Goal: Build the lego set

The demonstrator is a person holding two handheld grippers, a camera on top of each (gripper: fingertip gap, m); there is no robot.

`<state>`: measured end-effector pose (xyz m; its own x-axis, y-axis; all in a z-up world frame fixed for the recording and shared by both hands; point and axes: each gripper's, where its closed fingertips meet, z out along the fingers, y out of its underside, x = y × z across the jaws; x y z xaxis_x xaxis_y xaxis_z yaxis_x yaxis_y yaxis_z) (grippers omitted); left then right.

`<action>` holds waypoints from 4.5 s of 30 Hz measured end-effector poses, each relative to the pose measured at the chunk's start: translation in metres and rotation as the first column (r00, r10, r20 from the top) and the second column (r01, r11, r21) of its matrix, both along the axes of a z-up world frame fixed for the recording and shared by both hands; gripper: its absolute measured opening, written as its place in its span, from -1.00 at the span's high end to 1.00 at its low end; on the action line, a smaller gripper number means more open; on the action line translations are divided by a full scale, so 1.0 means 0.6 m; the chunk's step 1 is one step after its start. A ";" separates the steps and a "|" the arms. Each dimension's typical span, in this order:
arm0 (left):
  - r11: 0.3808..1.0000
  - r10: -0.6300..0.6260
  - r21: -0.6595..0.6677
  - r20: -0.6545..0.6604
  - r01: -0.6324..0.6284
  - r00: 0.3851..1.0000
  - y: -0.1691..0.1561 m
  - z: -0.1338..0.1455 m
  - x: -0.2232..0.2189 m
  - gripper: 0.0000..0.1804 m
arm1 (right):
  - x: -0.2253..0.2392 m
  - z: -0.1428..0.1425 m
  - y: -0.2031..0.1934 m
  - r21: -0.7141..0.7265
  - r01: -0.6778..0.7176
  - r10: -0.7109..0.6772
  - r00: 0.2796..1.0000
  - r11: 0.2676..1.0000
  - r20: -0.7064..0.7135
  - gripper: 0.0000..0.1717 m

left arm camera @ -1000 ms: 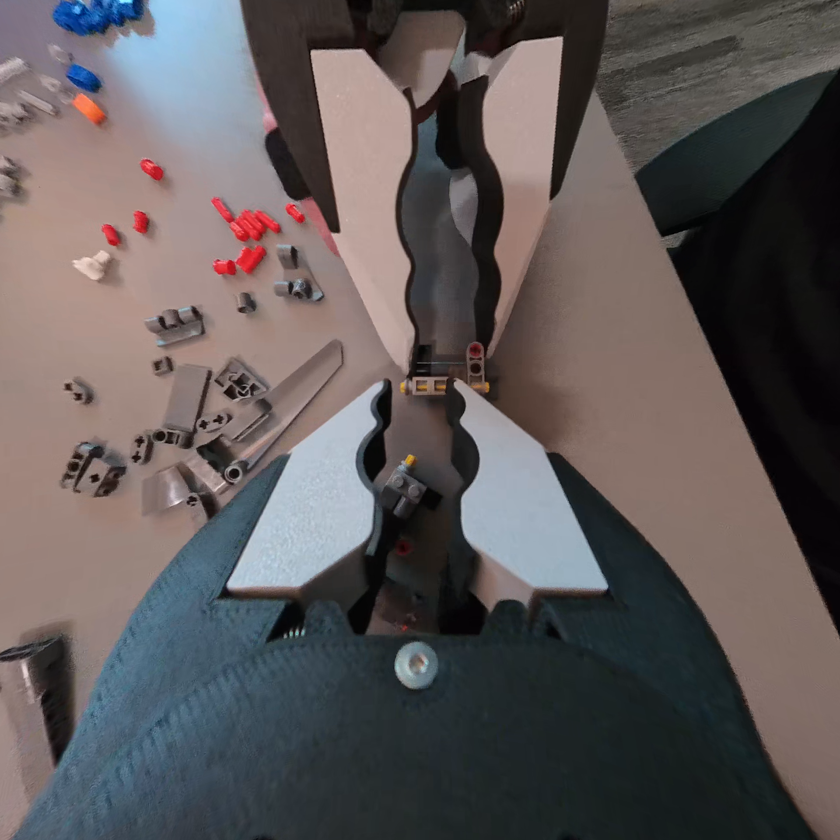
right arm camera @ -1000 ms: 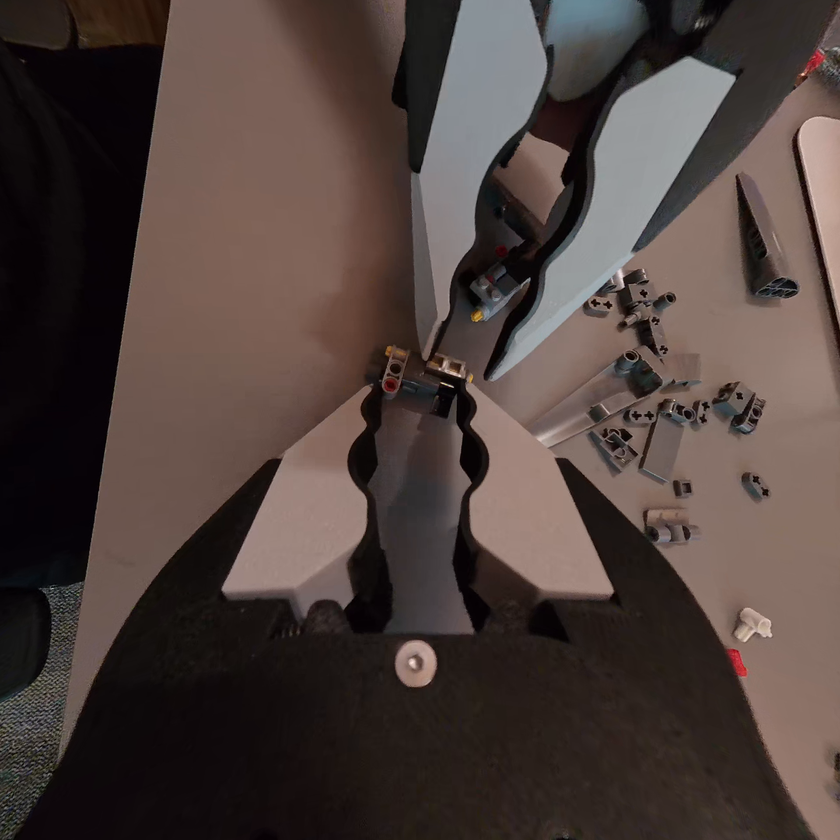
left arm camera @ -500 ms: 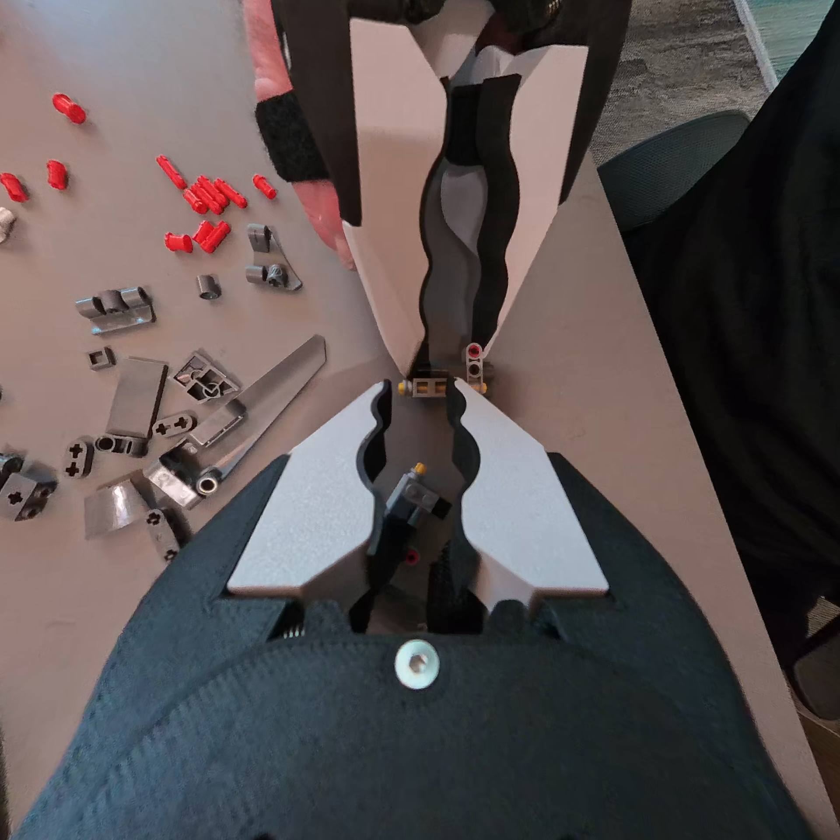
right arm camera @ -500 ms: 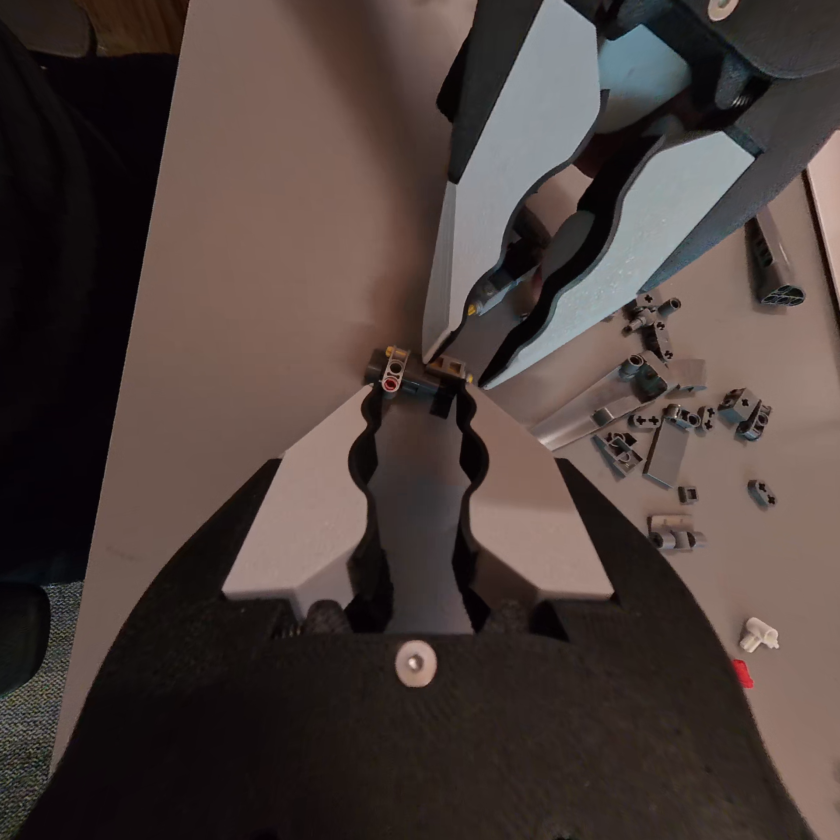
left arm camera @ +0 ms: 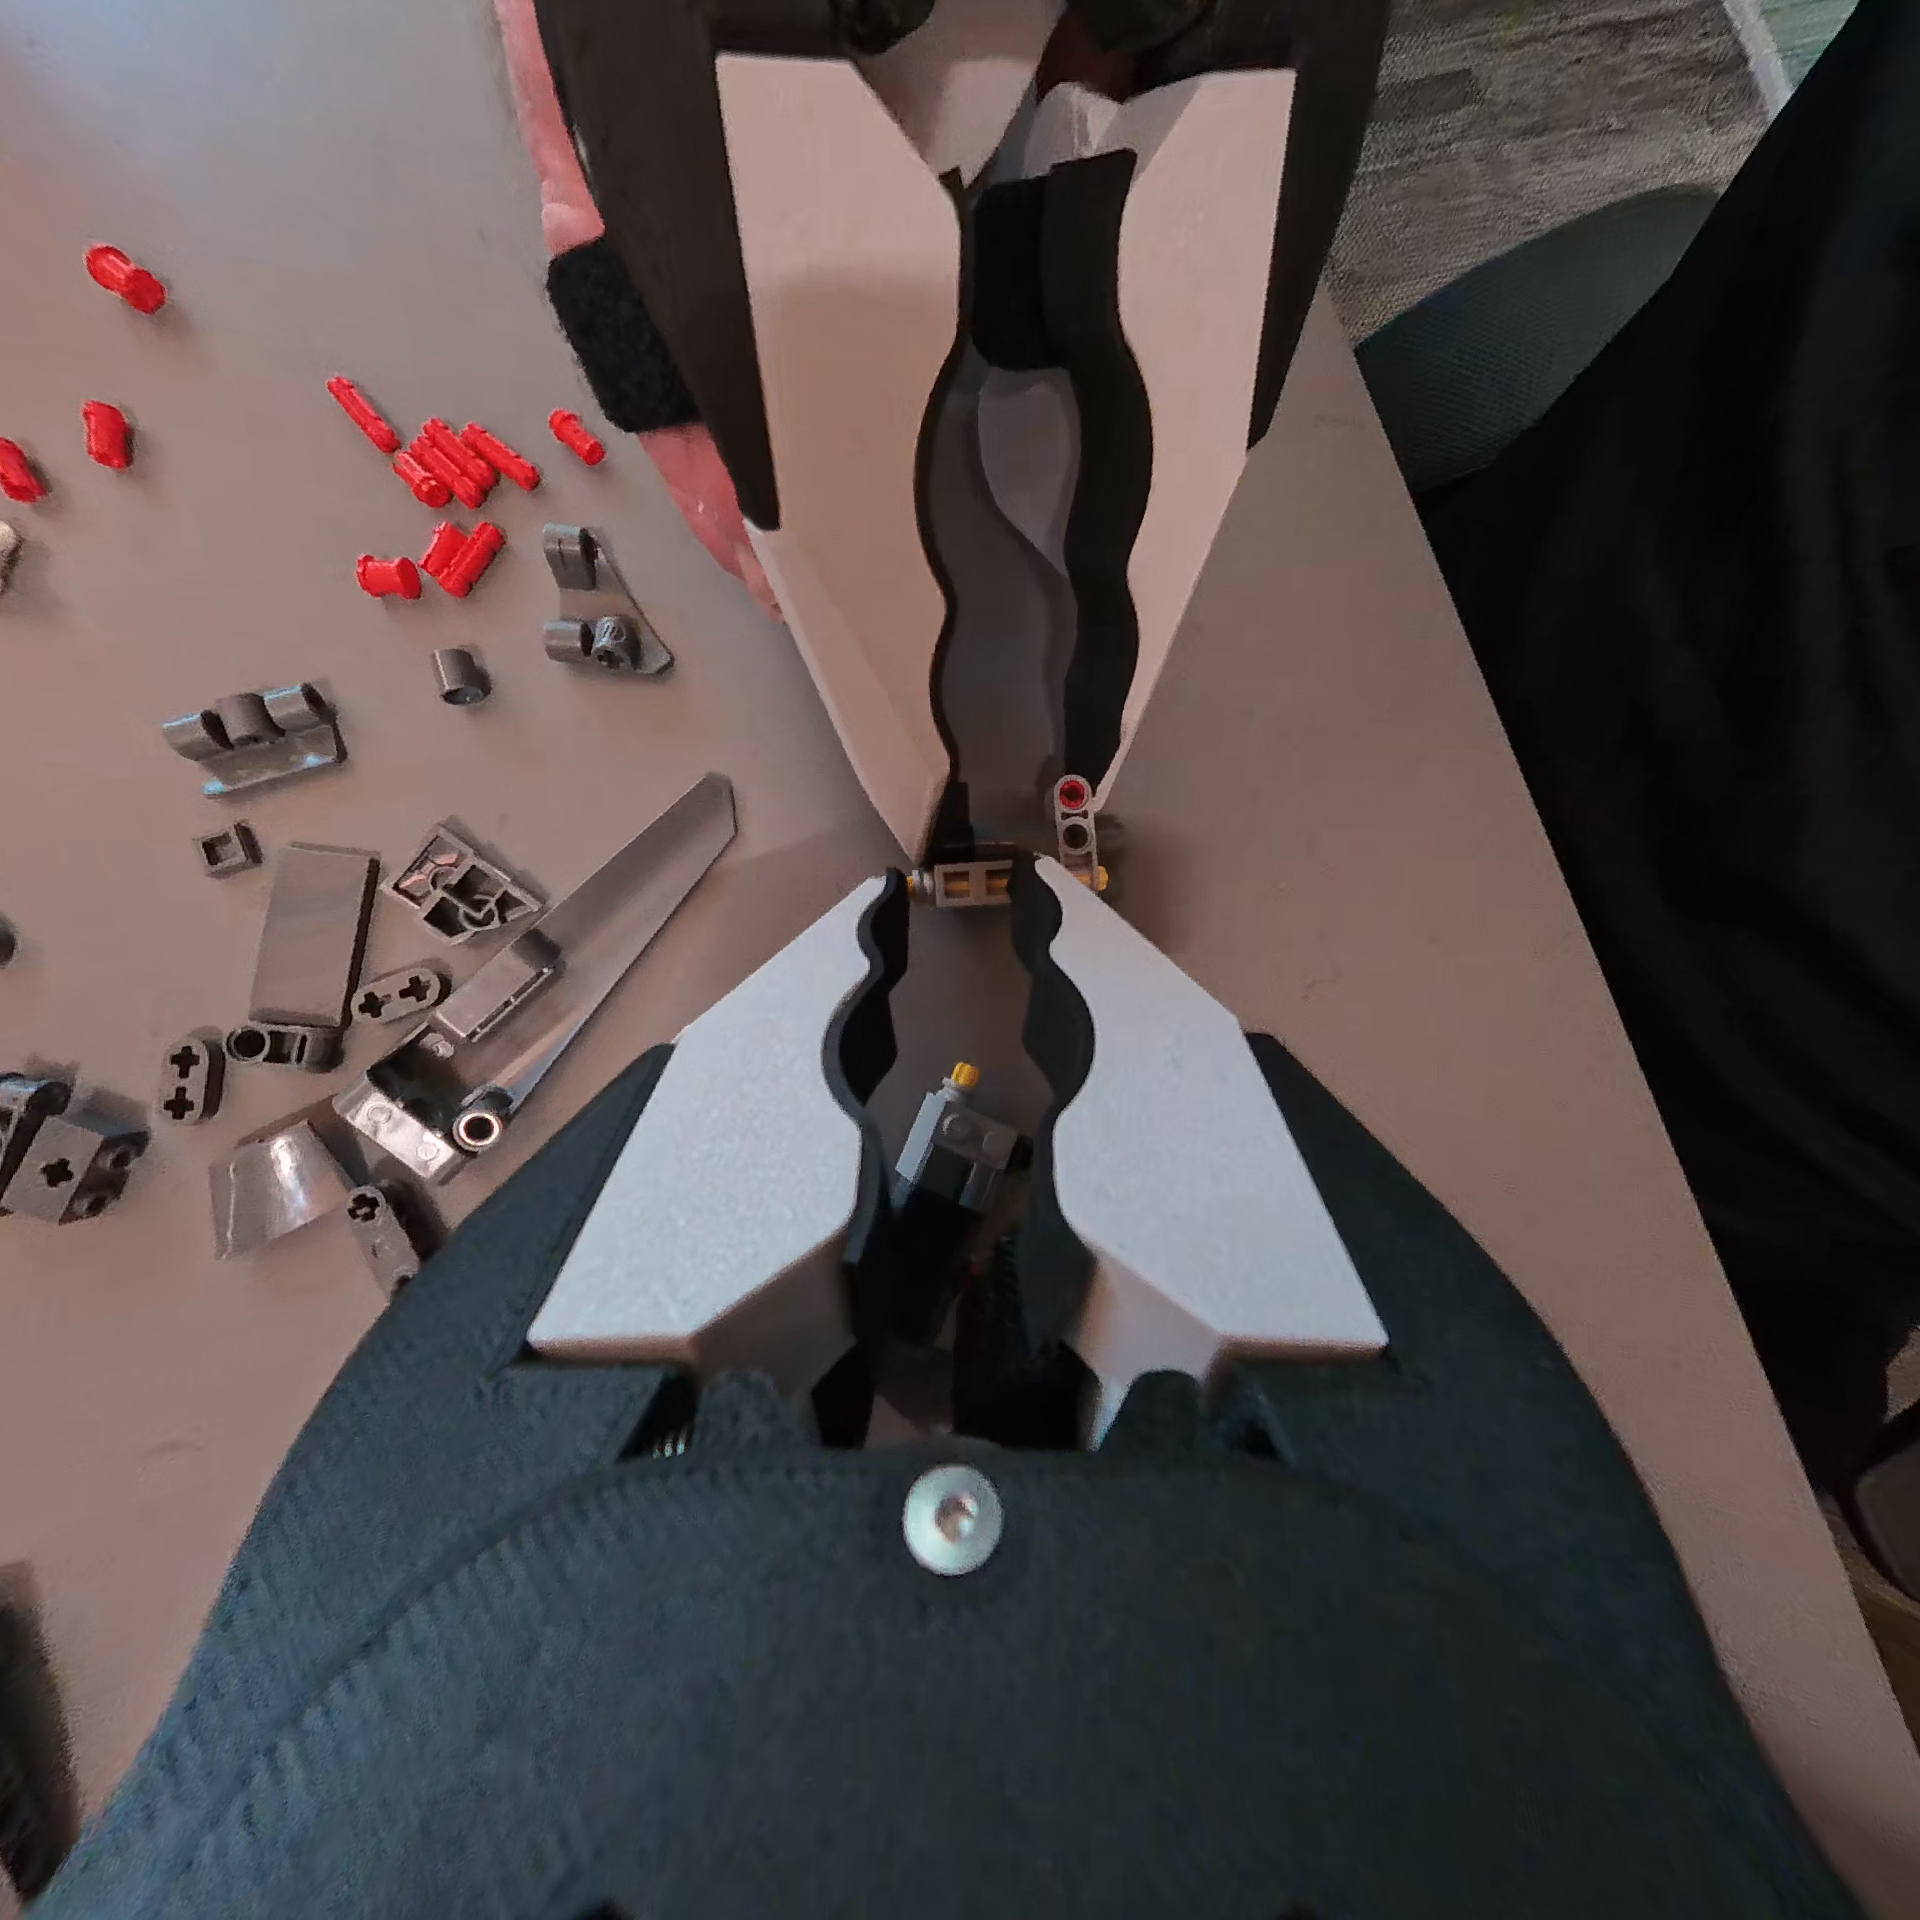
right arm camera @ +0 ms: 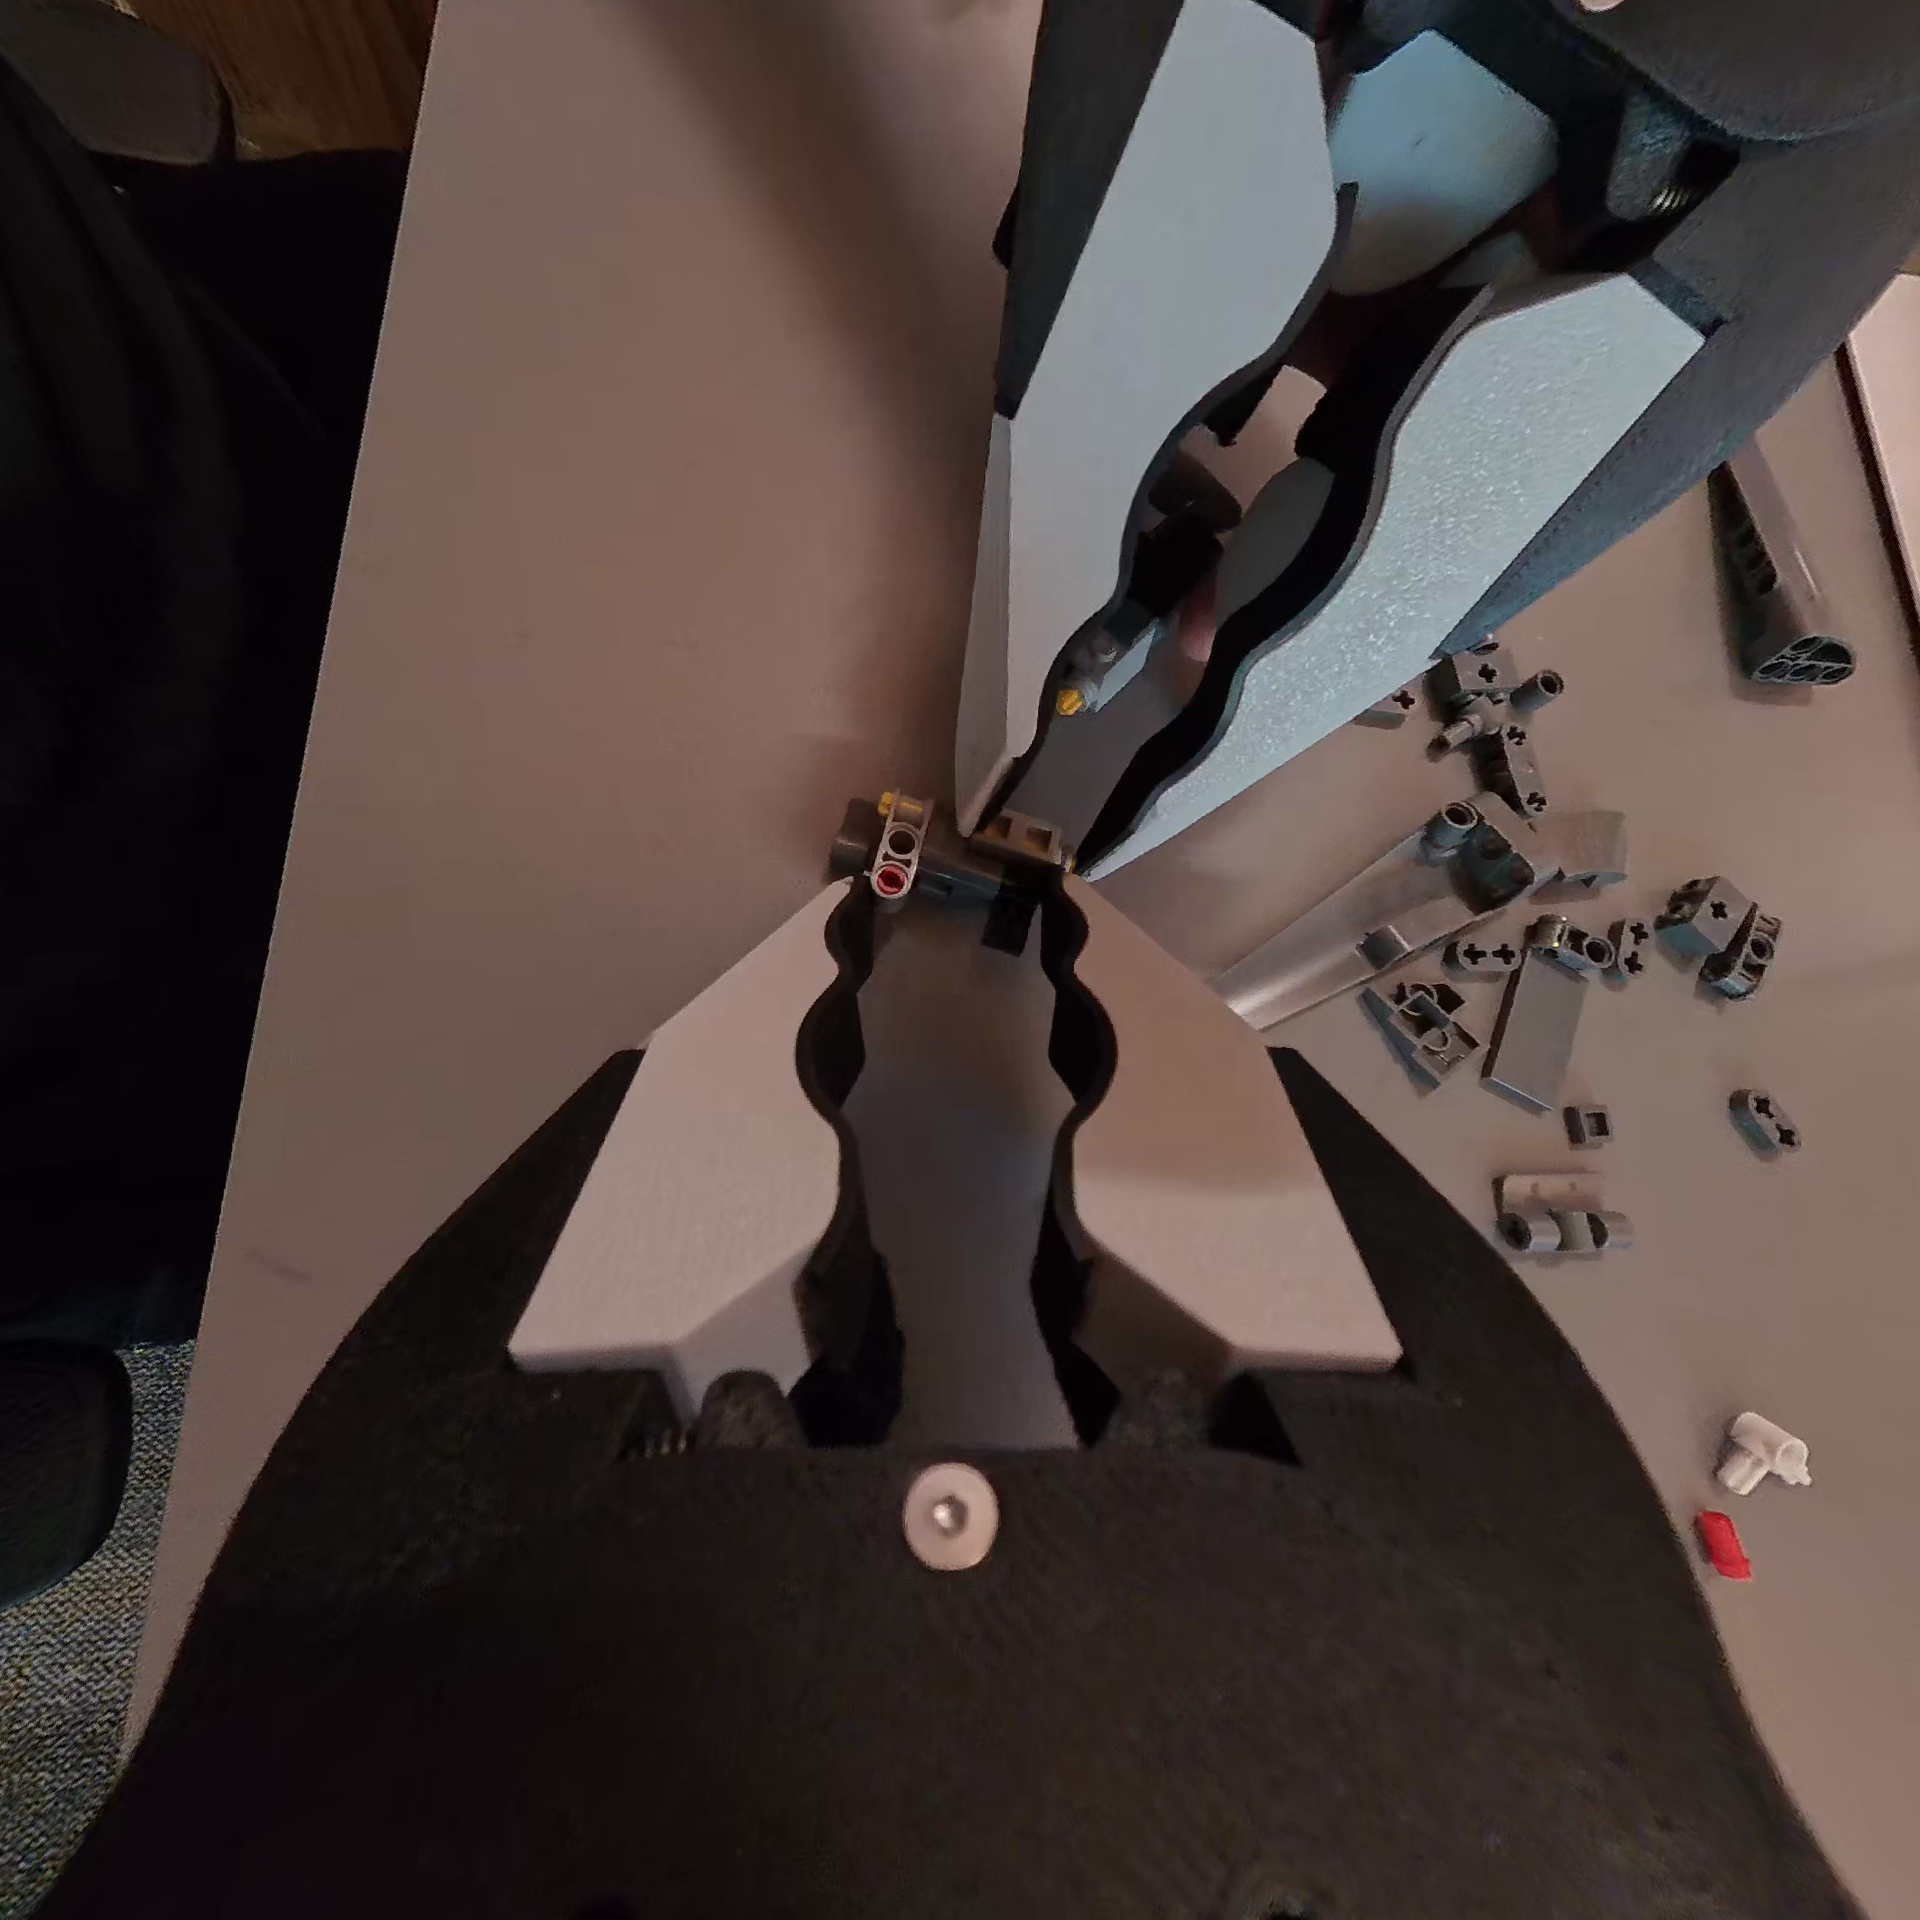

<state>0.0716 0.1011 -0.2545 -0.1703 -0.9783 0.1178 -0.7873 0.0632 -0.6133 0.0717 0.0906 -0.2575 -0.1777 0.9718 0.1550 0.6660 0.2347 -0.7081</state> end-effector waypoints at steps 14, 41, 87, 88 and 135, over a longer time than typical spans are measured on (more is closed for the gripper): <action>0.997 -0.025 0.071 0.027 0.023 0.999 0.002 0.002 0.014 0.84 | 0.008 -0.004 0.003 0.013 0.003 -0.003 1.000 1.000 0.014 0.65; 0.913 0.090 0.398 0.023 -0.092 0.996 -0.001 0.005 -0.013 0.45 | 0.047 0.008 -0.001 0.157 0.208 -0.210 0.978 0.966 -0.001 0.68; 0.867 0.494 -0.491 0.818 -0.089 0.295 0.005 0.318 0.027 0.82 | 0.001 0.305 0.041 0.084 0.702 -0.362 0.462 0.707 -0.810 0.53; 0.862 0.501 -0.499 0.815 -0.086 0.291 0.004 0.317 0.028 0.82 | 0.000 0.309 0.042 0.081 0.707 -0.360 0.451 0.702 -0.817 0.59; 0.354 -0.153 0.817 0.531 -0.456 0.833 -0.010 0.284 -0.007 0.62 | -0.060 0.289 -0.017 -0.629 -0.047 -0.476 0.610 0.776 -0.633 0.74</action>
<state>0.0673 0.0951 -0.0843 0.2670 -0.4287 -0.8631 -0.4927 0.7090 -0.5046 0.0359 0.0802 -0.0840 -0.0314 0.9029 -0.4286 -0.1649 -0.4276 -0.8888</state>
